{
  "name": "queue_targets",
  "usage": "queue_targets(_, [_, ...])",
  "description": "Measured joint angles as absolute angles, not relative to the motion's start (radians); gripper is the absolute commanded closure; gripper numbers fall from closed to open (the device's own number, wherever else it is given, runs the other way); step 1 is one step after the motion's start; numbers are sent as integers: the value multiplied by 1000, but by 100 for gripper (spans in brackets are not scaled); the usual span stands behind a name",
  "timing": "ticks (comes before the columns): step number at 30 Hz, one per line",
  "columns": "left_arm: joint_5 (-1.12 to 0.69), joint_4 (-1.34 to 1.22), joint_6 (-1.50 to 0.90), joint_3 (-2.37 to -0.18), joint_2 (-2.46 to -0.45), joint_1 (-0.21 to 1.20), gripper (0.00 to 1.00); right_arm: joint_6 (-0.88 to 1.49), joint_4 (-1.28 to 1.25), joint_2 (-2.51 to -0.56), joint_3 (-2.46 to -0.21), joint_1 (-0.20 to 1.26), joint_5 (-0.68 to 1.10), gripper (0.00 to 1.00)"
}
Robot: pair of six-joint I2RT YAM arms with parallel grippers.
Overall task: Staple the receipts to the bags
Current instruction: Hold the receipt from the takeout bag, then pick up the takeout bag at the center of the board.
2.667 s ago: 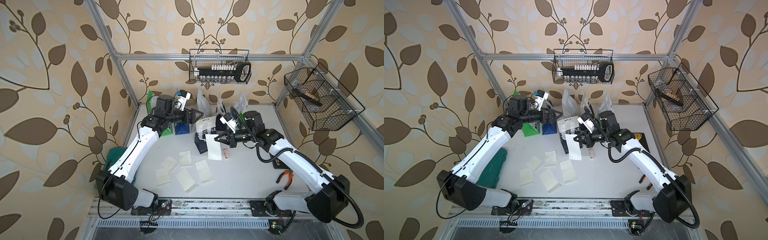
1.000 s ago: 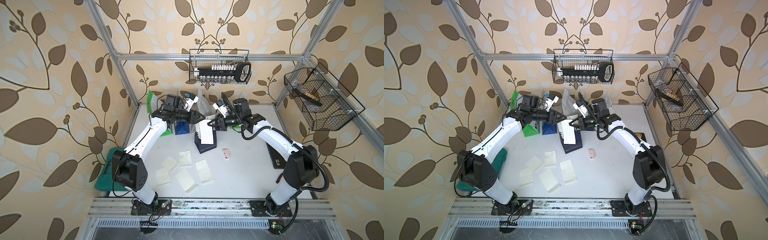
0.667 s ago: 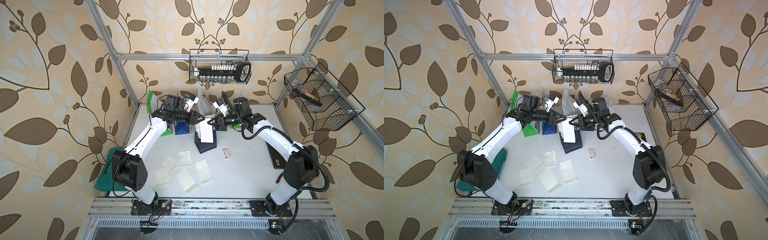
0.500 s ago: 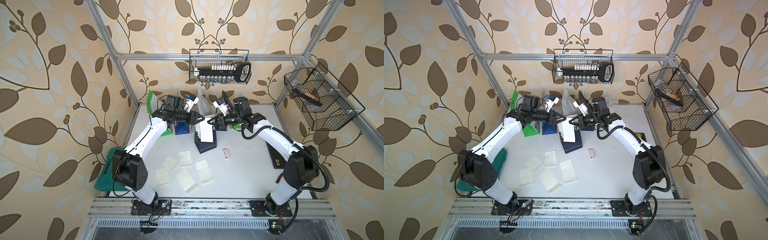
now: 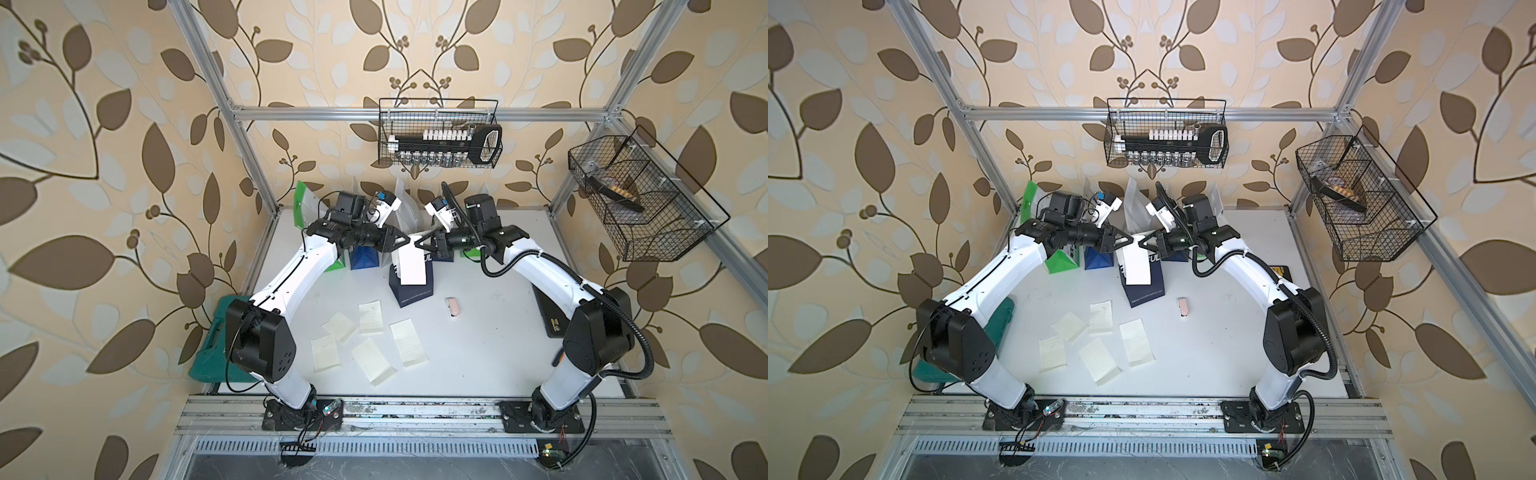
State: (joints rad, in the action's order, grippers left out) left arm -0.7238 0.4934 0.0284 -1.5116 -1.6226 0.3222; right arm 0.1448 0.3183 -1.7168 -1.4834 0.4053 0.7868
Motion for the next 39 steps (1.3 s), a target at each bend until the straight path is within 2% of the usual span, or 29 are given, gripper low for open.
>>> queue_targets(25, [-690, 517, 61, -1539, -1647, 344, 71, 104, 366, -1735, -1507, 405, 748, 100])
queue_targets(34, [-670, 529, 75, -1540, -1649, 348, 67, 104, 366, -1735, -1508, 405, 744, 100])
queue_targets(39, [-668, 530, 78, -1541, -1650, 348, 61, 104, 366, -1735, -1508, 405, 744, 100])
